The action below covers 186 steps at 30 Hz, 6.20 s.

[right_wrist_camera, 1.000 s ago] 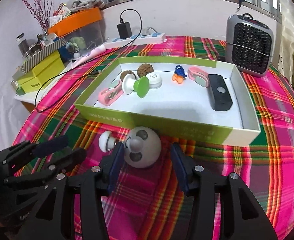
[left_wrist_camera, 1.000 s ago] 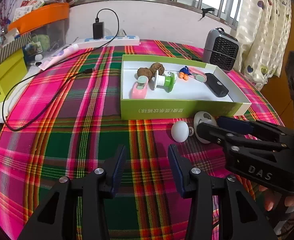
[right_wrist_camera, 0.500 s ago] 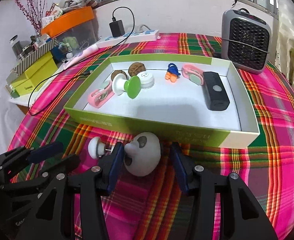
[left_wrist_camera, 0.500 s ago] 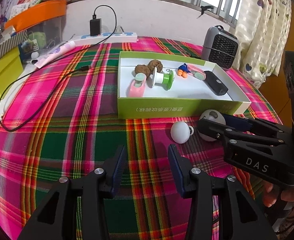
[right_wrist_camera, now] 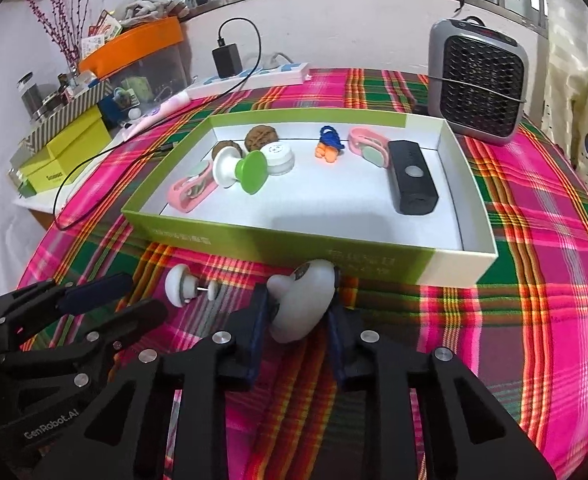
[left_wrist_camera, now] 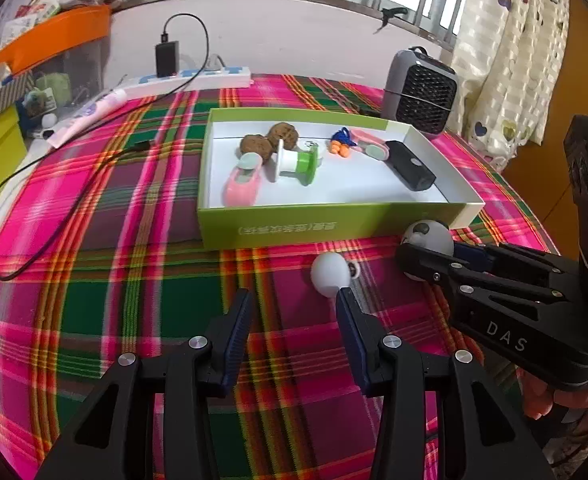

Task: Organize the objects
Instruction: 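Close the right tool on the white panda-face ball, then close the left tool on the white egg toy while the right tool holds the panda ball, then carry the egg toy in the left tool into the box while the right tool carries the panda ball, then open the right tool to set the panda ball in the box while the left tool releases the egg toy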

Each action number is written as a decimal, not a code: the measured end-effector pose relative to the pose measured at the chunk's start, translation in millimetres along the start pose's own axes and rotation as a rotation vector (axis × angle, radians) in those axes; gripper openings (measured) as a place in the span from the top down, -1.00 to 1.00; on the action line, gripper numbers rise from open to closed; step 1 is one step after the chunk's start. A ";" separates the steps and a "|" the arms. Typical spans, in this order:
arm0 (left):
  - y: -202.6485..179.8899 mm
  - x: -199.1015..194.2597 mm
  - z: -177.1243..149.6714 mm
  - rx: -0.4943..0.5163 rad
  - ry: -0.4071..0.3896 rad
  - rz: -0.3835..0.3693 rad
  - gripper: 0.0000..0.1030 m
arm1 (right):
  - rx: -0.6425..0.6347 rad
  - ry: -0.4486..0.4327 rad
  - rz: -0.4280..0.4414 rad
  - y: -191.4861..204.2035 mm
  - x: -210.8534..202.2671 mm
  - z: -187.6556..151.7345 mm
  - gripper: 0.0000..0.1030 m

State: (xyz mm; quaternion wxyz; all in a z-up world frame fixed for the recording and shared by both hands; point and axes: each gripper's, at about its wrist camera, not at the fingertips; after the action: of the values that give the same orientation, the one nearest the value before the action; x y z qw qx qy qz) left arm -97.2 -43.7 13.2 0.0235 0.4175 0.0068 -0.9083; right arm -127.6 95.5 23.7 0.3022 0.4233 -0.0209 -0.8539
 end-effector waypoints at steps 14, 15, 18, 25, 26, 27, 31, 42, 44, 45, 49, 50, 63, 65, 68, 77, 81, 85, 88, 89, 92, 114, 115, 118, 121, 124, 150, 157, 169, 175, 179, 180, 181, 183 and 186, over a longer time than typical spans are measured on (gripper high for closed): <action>-21.0 10.1 10.9 0.071 0.002 0.001 0.19 | 0.012 -0.001 -0.001 -9.8 -11.1 -7.5 0.46; -21.0 11.6 11.6 0.071 0.006 0.001 0.19 | 0.015 -0.002 0.000 -11.0 -11.8 -8.0 0.46; -21.6 13.5 13.6 0.065 0.005 0.005 0.19 | 0.022 -0.003 0.001 -13.5 -13.2 -8.7 0.46; -22.8 15.3 14.7 0.061 0.003 0.012 0.21 | 0.026 -0.003 0.007 -14.6 -13.6 -8.8 0.46; -22.8 15.2 14.7 0.060 0.003 0.016 0.28 | 0.026 -0.003 0.008 -14.6 -13.6 -9.0 0.46; -22.6 15.2 14.7 0.058 0.002 0.018 0.30 | 0.025 -0.003 0.007 -14.7 -13.6 -9.1 0.46; -20.9 15.4 15.2 0.051 0.002 0.020 0.45 | 0.026 -0.003 0.008 -14.7 -13.6 -8.8 0.46; -22.6 14.6 14.7 0.059 -0.001 0.024 0.61 | 0.026 -0.003 0.008 -15.0 -14.2 -8.7 0.46; -22.6 14.6 14.9 0.058 -0.001 0.023 0.61 | 0.025 -0.003 0.007 -15.1 -14.1 -8.8 0.46; -22.6 14.5 14.8 0.059 -0.002 0.025 0.61 | 0.025 -0.003 0.007 -15.5 -14.2 -8.9 0.46; -22.0 14.2 15.2 0.057 -0.003 0.028 0.62 | 0.023 -0.002 0.005 -15.3 -14.2 -9.0 0.46; -21.9 14.1 15.1 0.056 -0.004 0.027 0.62 | 0.023 -0.002 0.005 -15.2 -14.2 -9.0 0.46; -21.7 10.9 15.9 0.057 -0.013 0.031 0.62 | 0.014 0.000 0.002 -13.5 -13.9 -8.9 0.46; -21.4 10.4 15.9 0.054 -0.014 0.030 0.62 | 0.012 0.000 0.002 -12.8 -13.9 -8.9 0.46; -21.1 9.5 16.0 0.052 -0.016 0.031 0.62 | 0.011 -0.002 0.003 -11.8 -14.4 -8.9 0.46; -21.8 1.7 17.3 0.045 -0.039 0.017 0.62 | -0.003 -0.013 0.009 -8.6 -20.1 -8.6 0.46; -21.9 -3.0 17.7 0.040 -0.049 0.009 0.62 | -0.004 -0.022 0.012 -8.0 -25.1 -7.7 0.46; -21.7 -8.4 20.0 0.037 -0.064 0.005 0.62 | -0.013 -0.035 0.013 -6.6 -31.9 -5.8 0.46; -21.8 -12.6 21.5 0.036 -0.075 0.003 0.62 | -0.020 -0.045 0.011 -5.2 -35.7 -3.7 0.46; -22.1 -13.8 22.8 0.035 -0.079 0.004 0.62 | -0.021 -0.048 0.012 -4.9 -36.5 -3.0 0.46; -24.0 -16.6 25.6 0.042 -0.089 0.004 0.62 | -0.030 -0.054 0.013 -3.2 -38.7 -0.3 0.46; -26.7 7.6 55.7 0.029 -0.086 0.013 0.62 | -0.038 -0.050 0.018 -21.3 -21.3 44.5 0.46; -26.6 9.7 57.0 0.027 -0.085 0.013 0.62 | -0.036 -0.046 0.019 -23.6 -18.3 47.3 0.46; -25.9 15.0 61.5 0.021 -0.082 0.015 0.62 | -0.034 -0.038 0.017 -27.3 -11.8 53.3 0.46; -27.7 21.0 65.6 0.030 -0.077 0.019 0.62 | -0.041 -0.026 0.018 -28.7 -4.2 59.2 0.46; -28.4 27.3 67.8 0.032 -0.069 0.022 0.62 | -0.048 -0.014 0.018 -29.3 4.3 65.5 0.46; -25.0 57.1 74.1 0.027 -0.018 0.039 0.62 | -0.066 0.060 0.022 -43.7 45.9 85.0 0.46; -24.4 57.9 74.4 0.021 -0.014 0.039 0.61 | -0.062 0.055 0.024 -45.3 48.0 85.5 0.46; -24.7 57.3 74.5 0.021 -0.015 0.039 0.61 | -0.075 0.052 0.017 -44.5 49.5 85.7 0.46; -24.8 57.2 74.4 0.021 -0.017 0.036 0.60 | -0.075 0.058 0.013 -44.6 50.6 85.3 0.22; -24.9 57.4 74.4 0.022 -0.017 0.036 0.60 | -0.078 0.060 0.008 -44.0 50.5 85.8 0.15; -24.8 57.1 74.4 0.022 -0.017 0.036 0.60 | -0.079 0.059 0.005 -43.6 50.4 85.6 0.15; -24.6 57.1 74.5 0.023 -0.017 0.035 0.59 | -0.079 0.061 0.002 -43.1 50.6 85.7 0.15; -24.4 57.0 74.6 0.022 -0.018 0.034 0.59 | -0.082 0.061 -0.003 -42.6 50.0 85.4 0.15; -24.0 56.5 74.4 0.022 -0.019 0.034 0.50 | -0.084 0.072 -0.012 -41.9 49.7 85.2 0.15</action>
State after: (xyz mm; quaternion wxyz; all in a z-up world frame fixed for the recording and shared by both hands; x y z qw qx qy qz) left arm -191.5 -24.3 18.6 0.0345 0.4091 -0.0106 -0.9118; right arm -233.9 84.4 30.8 0.3151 0.4408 0.0286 -0.8400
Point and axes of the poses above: each gripper's, at about its wrist camera, not at the fingertips, and x roughly the way its jaws point, y to its left, z to its top, and after that the axes turned 12 degrees about z, right-handed
